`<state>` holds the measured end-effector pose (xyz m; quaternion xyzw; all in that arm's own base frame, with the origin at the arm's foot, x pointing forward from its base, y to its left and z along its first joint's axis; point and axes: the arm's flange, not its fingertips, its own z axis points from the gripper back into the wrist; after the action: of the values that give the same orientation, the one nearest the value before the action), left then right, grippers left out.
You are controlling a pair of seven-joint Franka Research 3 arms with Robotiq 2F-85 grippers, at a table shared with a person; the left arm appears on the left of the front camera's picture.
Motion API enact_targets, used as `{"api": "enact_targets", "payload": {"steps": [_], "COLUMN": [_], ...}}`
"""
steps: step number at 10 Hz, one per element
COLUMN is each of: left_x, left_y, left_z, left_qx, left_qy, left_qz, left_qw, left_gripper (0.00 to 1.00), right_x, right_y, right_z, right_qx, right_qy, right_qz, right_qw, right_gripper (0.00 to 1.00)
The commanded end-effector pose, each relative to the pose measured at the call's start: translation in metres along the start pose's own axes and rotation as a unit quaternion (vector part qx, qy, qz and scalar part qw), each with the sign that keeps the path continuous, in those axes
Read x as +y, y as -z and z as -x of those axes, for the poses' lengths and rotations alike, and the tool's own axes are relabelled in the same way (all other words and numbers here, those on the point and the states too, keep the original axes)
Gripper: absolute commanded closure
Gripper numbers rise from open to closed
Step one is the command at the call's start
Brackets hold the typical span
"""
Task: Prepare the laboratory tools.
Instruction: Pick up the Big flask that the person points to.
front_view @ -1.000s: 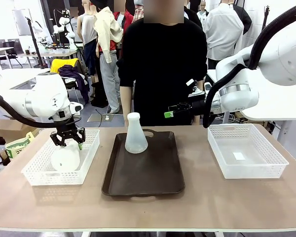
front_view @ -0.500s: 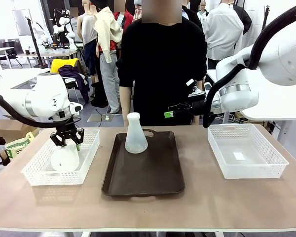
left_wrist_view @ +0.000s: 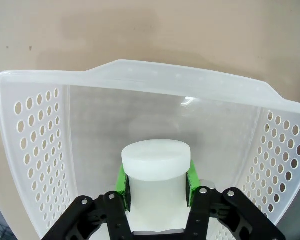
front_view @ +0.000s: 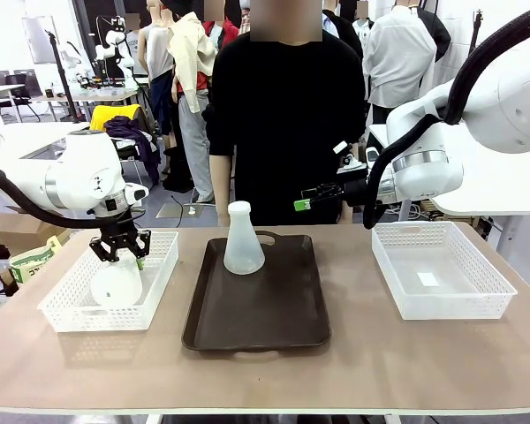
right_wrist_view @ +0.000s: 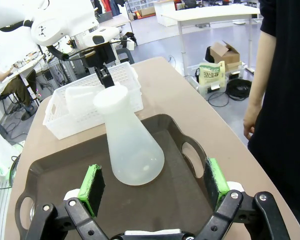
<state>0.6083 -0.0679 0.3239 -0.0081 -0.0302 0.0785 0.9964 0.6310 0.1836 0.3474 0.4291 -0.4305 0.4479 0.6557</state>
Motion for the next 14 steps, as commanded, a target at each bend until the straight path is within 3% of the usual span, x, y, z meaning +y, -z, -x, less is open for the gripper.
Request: {"api": "enact_targets", "payload": {"steps": [1, 4, 5, 6, 7, 14], "left_x": [0.000, 0.002, 0.002, 0.006, 0.001, 0.001], "left_y": [0.000, -0.009, -0.008, 0.004, -0.004, -0.004], "left_z": [0.000, -0.003, -0.005, -0.013, -0.002, -0.002], "left_qx": [0.000, -0.020, 0.000, 0.074, -0.006, -0.006], "left_qy": [0.004, 0.001, -0.007, -0.005, -0.002, -0.002], "left_qz": [0.000, -0.004, -0.004, -0.021, 0.001, 0.001], "left_qw": [1.000, 1.000, 1.000, 0.997, 1.000, 1.000], "left_gripper": [1.00, 1.00, 1.00, 1.00, 1.00, 1.00], "right_x": [0.001, 0.001, 0.001, 0.001, 0.001, 0.001], "right_y": [0.000, 0.000, 0.000, 0.000, 0.000, 0.000], "right_z": [0.001, 0.001, 0.001, 0.001, 0.001, 0.001], "right_qx": [0.005, 0.005, 0.005, 0.005, 0.005, 0.005], "right_qy": [-0.001, -0.001, -0.001, -0.001, -0.001, -0.001], "right_qz": [-0.002, -0.002, -0.002, -0.002, -0.002, -0.002], "right_qw": [1.000, 1.000, 1.000, 1.000, 1.000, 1.000], "right_gripper": [0.00, 0.00, 0.00, 0.00, 0.00, 0.00]}}
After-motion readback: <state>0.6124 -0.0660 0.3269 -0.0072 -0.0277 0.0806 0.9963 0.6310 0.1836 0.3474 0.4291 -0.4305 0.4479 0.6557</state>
